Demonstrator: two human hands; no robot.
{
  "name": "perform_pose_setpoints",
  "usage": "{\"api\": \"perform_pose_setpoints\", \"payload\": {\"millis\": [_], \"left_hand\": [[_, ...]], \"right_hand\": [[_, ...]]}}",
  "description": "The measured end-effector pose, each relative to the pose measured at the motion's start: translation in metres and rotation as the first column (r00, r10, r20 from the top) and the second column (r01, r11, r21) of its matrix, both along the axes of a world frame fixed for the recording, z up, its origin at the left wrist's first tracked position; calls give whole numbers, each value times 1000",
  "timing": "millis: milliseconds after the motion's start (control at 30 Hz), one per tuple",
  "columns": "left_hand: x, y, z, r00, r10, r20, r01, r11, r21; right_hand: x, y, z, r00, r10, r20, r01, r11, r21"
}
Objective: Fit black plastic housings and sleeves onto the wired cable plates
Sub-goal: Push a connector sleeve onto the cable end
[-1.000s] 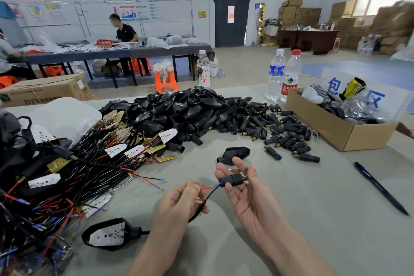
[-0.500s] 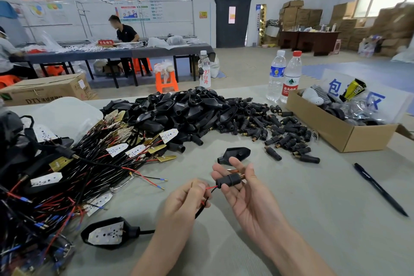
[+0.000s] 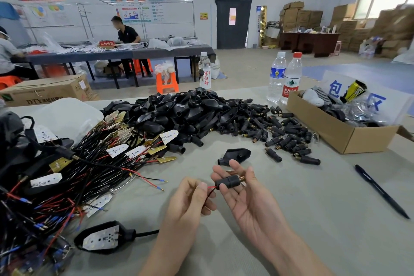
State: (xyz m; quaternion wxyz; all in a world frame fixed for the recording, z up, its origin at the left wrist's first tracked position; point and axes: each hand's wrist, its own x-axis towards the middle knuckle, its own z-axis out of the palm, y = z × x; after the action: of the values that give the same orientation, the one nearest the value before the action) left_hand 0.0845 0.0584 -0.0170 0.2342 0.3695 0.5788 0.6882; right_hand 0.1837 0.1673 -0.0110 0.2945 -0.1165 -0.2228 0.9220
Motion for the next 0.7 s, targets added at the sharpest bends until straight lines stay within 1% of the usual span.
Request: {"api": "perform_pose_setpoints", "payload": {"millis": [133, 233, 367, 400, 467, 567, 700], "left_hand": [[0, 1, -2, 998, 12, -60, -13, 1000, -21], [-2, 4, -6, 993, 67, -101, -70, 997, -33], [-3, 6, -11, 983, 145, -110, -149, 988, -32], [-3, 6, -13, 976, 174, -135, -180, 983, -34], [-4, 5, -16, 946, 227, -229, -244, 969, -44], [-5, 5, -19, 902, 259, -346, -294, 954, -51], [-6, 6, -20, 898, 217, -382, -269, 959, -89]], "right_hand": [[0, -3, 1, 1000, 17, -3, -17, 1000, -24], [-2, -3, 1, 1000, 26, 10, -26, 999, -21], [-3, -2, 1, 1000, 11, 3, -11, 999, -47], [-3, -2, 1, 1000, 4, 3, -4, 999, -54], [-4, -1, 2, 1000, -8, 8, 8, 998, -63], [-4, -1, 3, 1000, -25, 17, 26, 997, -67], [-4, -2, 1, 1000, -5, 19, 5, 999, -46]]}}
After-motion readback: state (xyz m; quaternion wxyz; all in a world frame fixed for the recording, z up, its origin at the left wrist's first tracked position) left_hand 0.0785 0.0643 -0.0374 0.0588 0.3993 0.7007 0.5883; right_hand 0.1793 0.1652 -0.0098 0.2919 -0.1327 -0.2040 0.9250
